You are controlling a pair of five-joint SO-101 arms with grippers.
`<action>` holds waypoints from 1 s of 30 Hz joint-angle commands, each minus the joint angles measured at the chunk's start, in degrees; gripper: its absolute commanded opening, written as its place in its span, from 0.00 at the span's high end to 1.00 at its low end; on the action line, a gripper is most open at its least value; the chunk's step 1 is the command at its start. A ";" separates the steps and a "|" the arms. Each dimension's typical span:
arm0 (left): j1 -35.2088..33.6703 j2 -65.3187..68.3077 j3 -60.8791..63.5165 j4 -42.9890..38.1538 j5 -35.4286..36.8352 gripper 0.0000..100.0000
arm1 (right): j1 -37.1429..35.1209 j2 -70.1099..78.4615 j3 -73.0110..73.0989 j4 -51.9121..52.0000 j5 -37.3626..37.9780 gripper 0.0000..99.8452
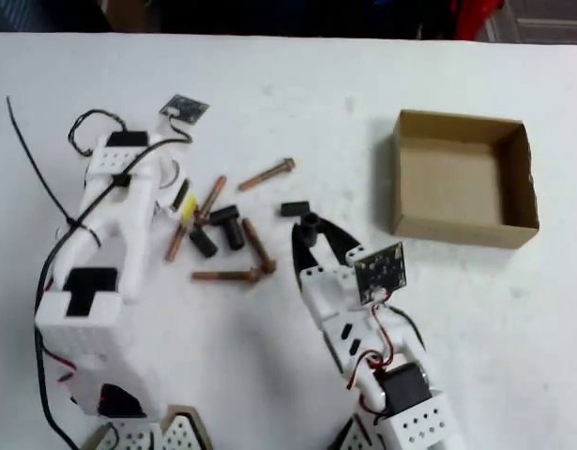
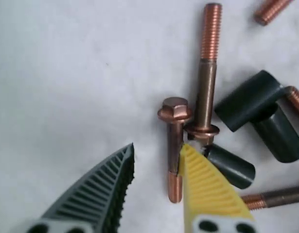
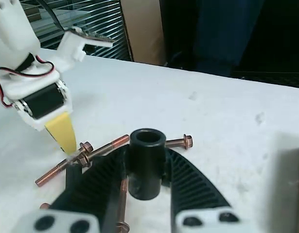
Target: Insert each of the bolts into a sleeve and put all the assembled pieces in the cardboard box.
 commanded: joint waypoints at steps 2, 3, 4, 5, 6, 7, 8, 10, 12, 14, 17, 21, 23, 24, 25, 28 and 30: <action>0.92 4.97 -6.77 0.62 0.79 0.82 | -0.48 -0.31 0.35 0.22 0.79 0.98; 0.92 6.11 -7.74 0.62 0.79 0.82 | -0.48 -0.31 0.35 0.22 0.79 0.98; 0.92 7.16 -8.44 0.62 0.88 0.82 | -0.48 -0.31 0.35 0.22 0.79 0.98; 0.92 8.13 -8.97 0.62 0.88 0.82 | -0.48 -0.31 0.35 0.22 0.79 0.98; 0.92 9.01 -9.32 0.62 0.88 0.82 | -0.48 -0.31 0.35 0.22 0.79 0.98; 1.01 9.71 -9.49 0.62 0.88 0.82 | -0.48 -0.31 0.35 0.22 0.79 0.98; 1.19 10.24 -9.49 0.62 0.88 0.82 | -0.48 -0.31 0.35 0.22 0.79 0.98; 2.07 11.03 -9.41 0.62 0.88 0.82 | -0.48 -0.31 0.35 0.22 0.79 0.98; 2.95 11.12 -9.41 0.62 0.88 0.82 | -0.48 -0.31 0.35 0.22 0.79 0.98; 3.82 11.47 -9.41 0.35 0.88 0.82 | -0.48 -0.31 0.35 0.22 0.79 0.98; 4.70 11.65 -9.41 0.26 0.88 0.82 | -0.48 -0.31 0.35 0.22 0.79 0.98; 4.79 11.65 -9.41 0.35 0.97 0.87 | -0.48 -0.31 0.35 0.22 0.79 0.98; 4.88 11.65 -9.32 0.53 0.97 0.93 | -0.48 -0.31 0.35 0.22 0.79 0.98; 4.88 11.65 -9.14 0.53 0.97 0.96 | -0.48 -0.31 0.35 0.22 0.79 0.98; 4.88 11.65 -9.14 0.53 0.97 0.98 | -0.48 -0.31 0.35 0.22 0.79 0.98; 4.97 11.74 -8.97 0.35 0.97 0.96 | -0.40 -0.31 0.35 0.22 0.79 0.98; 4.97 11.65 -8.97 0.53 0.88 0.96 | -0.31 -0.31 0.35 0.22 0.79 0.98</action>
